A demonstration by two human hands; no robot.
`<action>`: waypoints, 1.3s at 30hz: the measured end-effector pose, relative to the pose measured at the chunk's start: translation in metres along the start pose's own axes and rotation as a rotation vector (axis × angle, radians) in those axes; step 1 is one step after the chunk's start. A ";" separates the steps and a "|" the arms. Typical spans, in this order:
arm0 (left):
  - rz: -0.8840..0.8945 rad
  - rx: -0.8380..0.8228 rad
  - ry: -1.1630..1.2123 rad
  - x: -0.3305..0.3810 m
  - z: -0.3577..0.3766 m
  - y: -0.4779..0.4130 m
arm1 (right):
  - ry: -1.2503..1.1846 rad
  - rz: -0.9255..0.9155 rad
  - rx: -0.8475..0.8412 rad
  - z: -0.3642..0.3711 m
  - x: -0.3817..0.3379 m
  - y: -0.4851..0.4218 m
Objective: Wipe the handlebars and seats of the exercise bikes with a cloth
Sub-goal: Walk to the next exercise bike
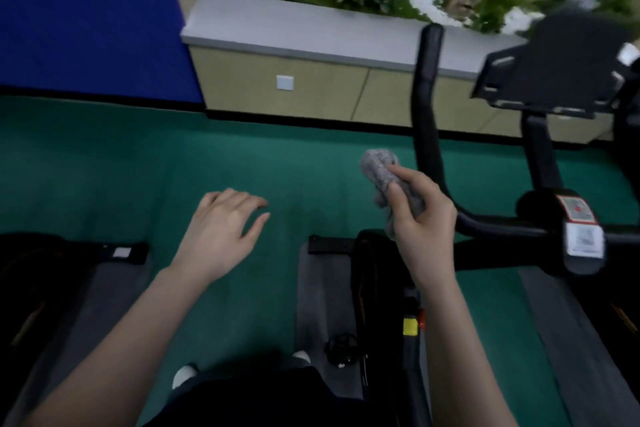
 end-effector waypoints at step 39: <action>-1.024 0.303 0.094 -0.402 -0.110 0.368 | -0.182 -0.297 -1.017 0.505 -0.262 0.248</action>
Point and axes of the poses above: each hand's wrist, its own y-axis away from the middle knuckle, its own z-axis out of the palm, x = y × z, the point moved 8 cm from there along -y, towards the middle knuckle, and after that the axes turned 3 degrees about x, right-handed, at the moved point
